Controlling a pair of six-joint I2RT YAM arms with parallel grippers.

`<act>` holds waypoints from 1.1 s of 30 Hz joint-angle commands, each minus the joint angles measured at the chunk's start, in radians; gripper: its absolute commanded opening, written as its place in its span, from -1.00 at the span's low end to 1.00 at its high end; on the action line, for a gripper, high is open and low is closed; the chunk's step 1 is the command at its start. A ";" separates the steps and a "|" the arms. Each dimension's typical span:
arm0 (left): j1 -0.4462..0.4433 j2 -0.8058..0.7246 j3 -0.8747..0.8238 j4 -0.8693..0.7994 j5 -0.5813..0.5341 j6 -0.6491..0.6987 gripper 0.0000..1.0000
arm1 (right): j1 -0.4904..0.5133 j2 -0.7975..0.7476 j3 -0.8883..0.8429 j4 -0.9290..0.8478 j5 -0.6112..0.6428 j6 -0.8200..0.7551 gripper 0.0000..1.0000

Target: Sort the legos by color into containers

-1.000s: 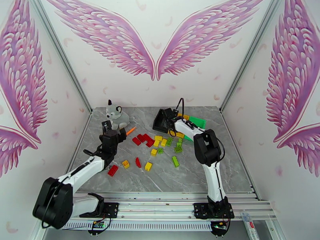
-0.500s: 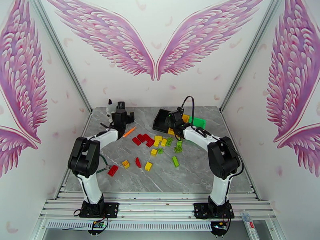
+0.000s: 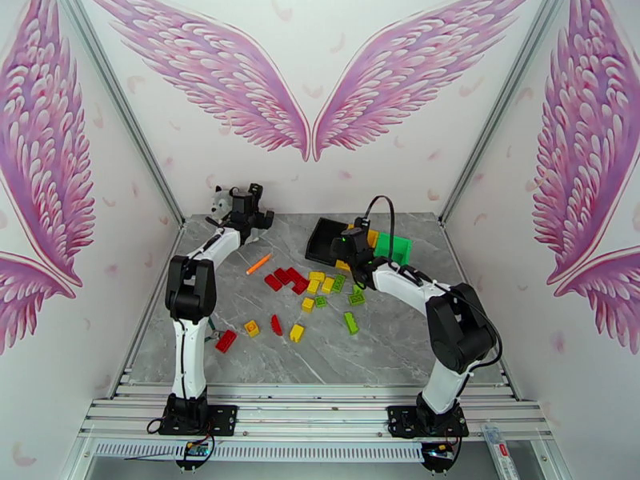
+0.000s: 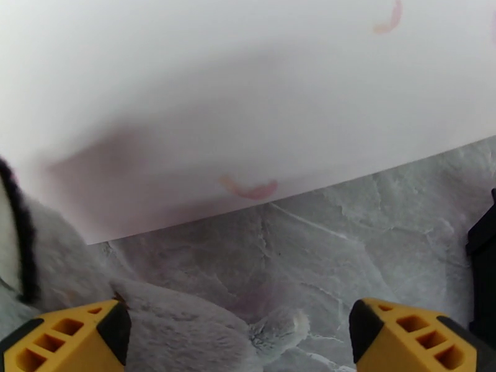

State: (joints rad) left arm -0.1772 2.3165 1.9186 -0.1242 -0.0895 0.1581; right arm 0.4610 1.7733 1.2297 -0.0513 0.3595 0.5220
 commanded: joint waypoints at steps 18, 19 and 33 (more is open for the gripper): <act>0.011 0.131 0.184 -0.108 0.129 0.053 0.97 | 0.052 -0.024 -0.020 0.014 0.041 -0.040 0.72; 0.014 0.127 0.192 -0.113 0.135 0.040 0.98 | 0.054 -0.029 -0.024 0.012 0.045 -0.043 0.72; 0.004 0.106 0.173 -0.213 0.103 0.067 0.97 | 0.064 -0.100 -0.095 0.025 0.042 -0.033 0.73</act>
State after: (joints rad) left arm -0.1665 2.4290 2.0724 -0.2657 0.0311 0.2073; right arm 0.5137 1.6955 1.1572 -0.0330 0.3977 0.4927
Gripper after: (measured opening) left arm 0.988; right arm 0.865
